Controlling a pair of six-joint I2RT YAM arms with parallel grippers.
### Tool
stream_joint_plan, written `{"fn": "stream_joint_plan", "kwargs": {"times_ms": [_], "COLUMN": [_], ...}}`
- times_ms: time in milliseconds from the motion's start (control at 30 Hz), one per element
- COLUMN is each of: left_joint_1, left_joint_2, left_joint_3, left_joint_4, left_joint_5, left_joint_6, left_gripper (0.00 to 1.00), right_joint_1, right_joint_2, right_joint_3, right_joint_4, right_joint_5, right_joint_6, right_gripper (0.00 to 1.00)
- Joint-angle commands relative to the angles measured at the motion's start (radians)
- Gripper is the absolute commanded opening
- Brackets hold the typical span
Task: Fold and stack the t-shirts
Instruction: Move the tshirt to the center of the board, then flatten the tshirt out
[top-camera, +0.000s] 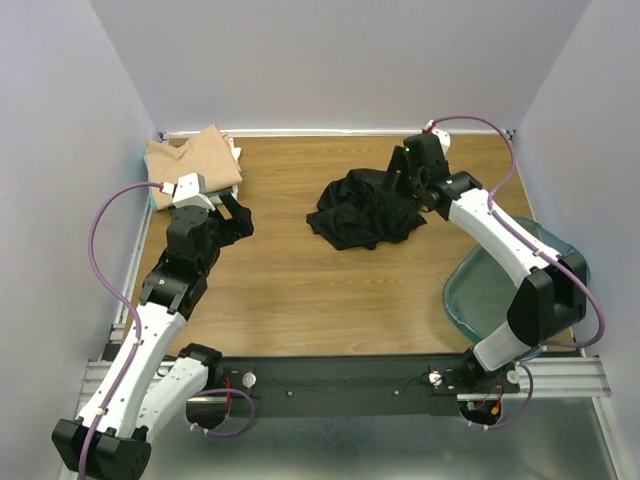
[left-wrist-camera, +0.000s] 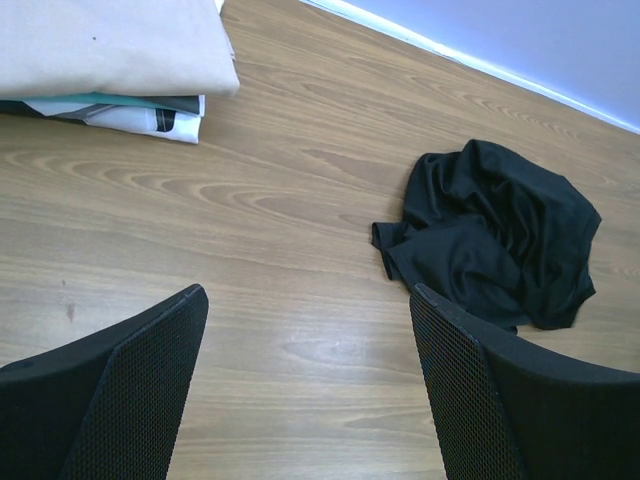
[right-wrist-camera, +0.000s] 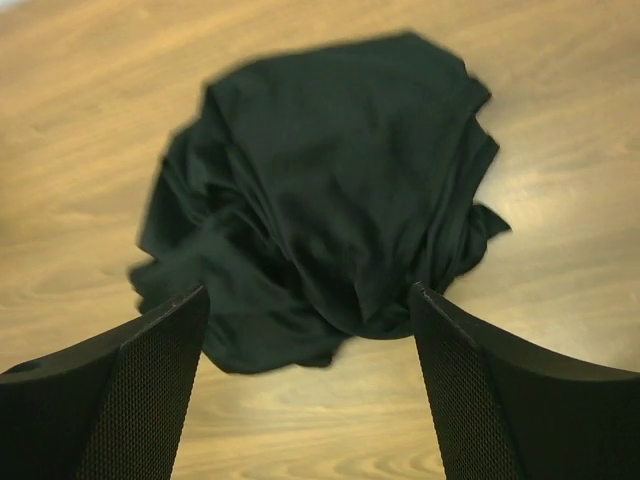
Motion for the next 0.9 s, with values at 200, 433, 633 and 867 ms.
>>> {"fn": "stream_joint_plan", "kwargs": {"times_ms": [200,433,633,867], "left_joint_1": [-0.004,-0.004,-0.004,-0.004], "left_joint_2": [-0.018,0.024,0.068,0.081], "left_joint_3": [-0.033,-0.070,-0.085,-0.084], "left_joint_4": [-0.015,0.063,0.107,0.158], "left_joint_5": [-0.010,0.083,0.120,0.169], "left_joint_6": [0.018,0.018,-0.011,0.016], "left_gripper": [0.89,0.89,0.89,0.89], "right_joint_1": [-0.001,-0.001,-0.003,-0.001], "right_joint_2": [-0.038,0.003,0.075,0.201], "right_joint_3": [-0.166,-0.237,-0.203,-0.173], "right_joint_4": [0.013,0.016,0.027,0.102], "right_joint_5": [-0.097,-0.148,-0.065,-0.019], "right_joint_6": [-0.033,0.001,-0.041,-0.108], "right_gripper": [0.87,0.83,0.79,0.57]}}
